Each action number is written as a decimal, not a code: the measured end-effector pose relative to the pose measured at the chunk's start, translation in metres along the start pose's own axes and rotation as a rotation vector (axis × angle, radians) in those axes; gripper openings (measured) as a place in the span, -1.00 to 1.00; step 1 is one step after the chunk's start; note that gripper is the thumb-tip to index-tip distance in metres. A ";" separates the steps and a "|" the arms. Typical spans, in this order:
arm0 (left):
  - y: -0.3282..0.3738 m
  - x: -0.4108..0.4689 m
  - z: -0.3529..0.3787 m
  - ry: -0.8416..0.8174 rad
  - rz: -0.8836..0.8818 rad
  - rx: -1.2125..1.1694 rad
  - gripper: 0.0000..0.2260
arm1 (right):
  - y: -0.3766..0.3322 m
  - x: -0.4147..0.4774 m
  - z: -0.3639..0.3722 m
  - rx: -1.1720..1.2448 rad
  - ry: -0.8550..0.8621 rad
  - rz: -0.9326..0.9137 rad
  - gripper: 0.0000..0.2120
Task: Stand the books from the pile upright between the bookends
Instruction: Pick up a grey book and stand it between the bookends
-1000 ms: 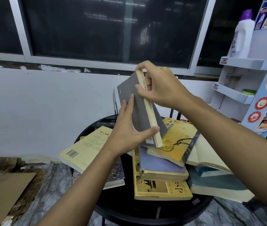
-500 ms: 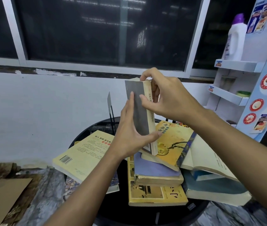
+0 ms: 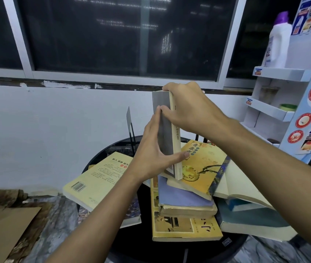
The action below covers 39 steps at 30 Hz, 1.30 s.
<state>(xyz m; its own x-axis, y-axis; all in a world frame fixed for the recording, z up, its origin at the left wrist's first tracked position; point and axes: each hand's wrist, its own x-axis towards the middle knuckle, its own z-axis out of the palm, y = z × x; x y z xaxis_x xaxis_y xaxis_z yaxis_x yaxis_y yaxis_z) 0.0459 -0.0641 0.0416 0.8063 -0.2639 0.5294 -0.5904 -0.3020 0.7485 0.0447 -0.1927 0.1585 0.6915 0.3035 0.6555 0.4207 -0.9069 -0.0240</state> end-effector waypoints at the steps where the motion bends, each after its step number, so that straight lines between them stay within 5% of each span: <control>1: -0.001 0.003 -0.001 -0.006 -0.002 0.011 0.16 | 0.002 0.003 0.002 -0.001 0.005 0.011 -0.68; 10: -0.033 0.029 -0.040 0.029 -0.091 0.121 0.17 | 0.009 0.033 0.030 -0.003 0.020 0.079 -0.71; 16: -0.067 0.058 -0.073 0.069 -0.099 0.432 -0.01 | 0.012 0.061 0.059 -0.003 -0.008 0.117 -0.71; 26: -0.118 0.103 -0.101 -0.119 -0.205 0.752 0.00 | 0.014 0.089 0.124 0.017 -0.021 0.165 -0.80; 39: -0.130 0.116 -0.109 -0.137 -0.169 0.789 -0.11 | 0.023 0.084 0.191 0.058 -0.057 0.208 -0.64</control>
<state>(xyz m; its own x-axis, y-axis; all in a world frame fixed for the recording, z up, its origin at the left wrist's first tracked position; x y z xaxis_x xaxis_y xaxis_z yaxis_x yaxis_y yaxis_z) 0.2199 0.0444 0.0494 0.9051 -0.2516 0.3429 -0.3556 -0.8899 0.2856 0.2245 -0.1326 0.0687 0.7984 0.1287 0.5882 0.2970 -0.9339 -0.1989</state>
